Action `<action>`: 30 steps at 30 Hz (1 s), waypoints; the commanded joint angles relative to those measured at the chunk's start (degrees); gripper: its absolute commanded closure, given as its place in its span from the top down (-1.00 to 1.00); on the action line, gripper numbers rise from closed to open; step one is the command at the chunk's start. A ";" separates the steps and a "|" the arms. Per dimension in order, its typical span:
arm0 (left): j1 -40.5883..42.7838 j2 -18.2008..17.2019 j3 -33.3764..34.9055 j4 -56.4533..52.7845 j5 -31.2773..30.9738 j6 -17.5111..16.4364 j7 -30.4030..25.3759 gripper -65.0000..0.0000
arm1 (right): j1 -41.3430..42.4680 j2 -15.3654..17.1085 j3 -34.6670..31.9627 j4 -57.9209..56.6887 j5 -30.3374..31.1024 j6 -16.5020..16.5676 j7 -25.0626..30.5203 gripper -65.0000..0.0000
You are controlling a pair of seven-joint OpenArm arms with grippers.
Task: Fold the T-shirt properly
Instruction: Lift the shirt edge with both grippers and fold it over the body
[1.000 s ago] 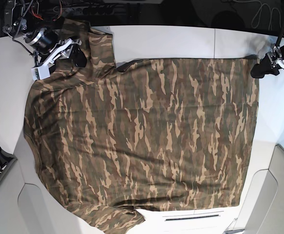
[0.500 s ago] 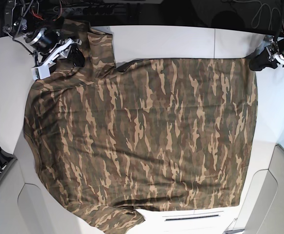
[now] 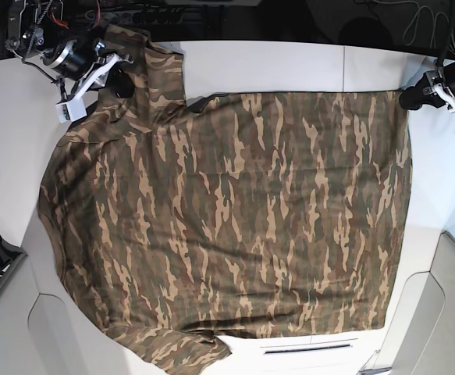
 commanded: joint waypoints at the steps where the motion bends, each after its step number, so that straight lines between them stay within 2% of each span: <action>1: -0.20 -1.33 -1.07 2.62 -1.36 -0.34 -0.37 -1.00 | -0.35 0.39 1.11 1.95 2.89 0.81 -0.76 -1.00; 7: -0.55 -1.33 -4.96 10.80 -1.31 -0.34 -0.68 -1.00 | 0.28 0.39 7.76 9.64 12.07 3.10 -4.42 -1.00; 14: -5.60 -1.62 -6.38 11.82 -0.33 -0.34 -1.86 -1.00 | 7.72 0.44 13.44 11.43 13.22 3.10 -4.66 -1.00; 17: -7.93 -1.62 -4.35 11.82 3.69 -0.34 -5.27 -1.00 | 12.31 0.42 13.33 10.40 11.72 3.10 -4.61 -1.00; 21: -12.39 -1.62 -1.51 11.39 13.00 -0.34 -12.35 -1.00 | 19.21 0.63 13.33 5.84 9.14 3.10 -4.59 -1.00; 24: -16.76 -1.62 0.96 9.79 18.62 -0.34 -15.19 -1.00 | 25.00 0.59 13.33 0.04 8.76 3.58 -4.61 -1.00; 30: -25.79 -1.60 8.17 1.27 22.67 -0.34 -18.29 -1.00 | 35.47 0.59 13.33 -12.98 7.74 4.11 -4.63 -1.00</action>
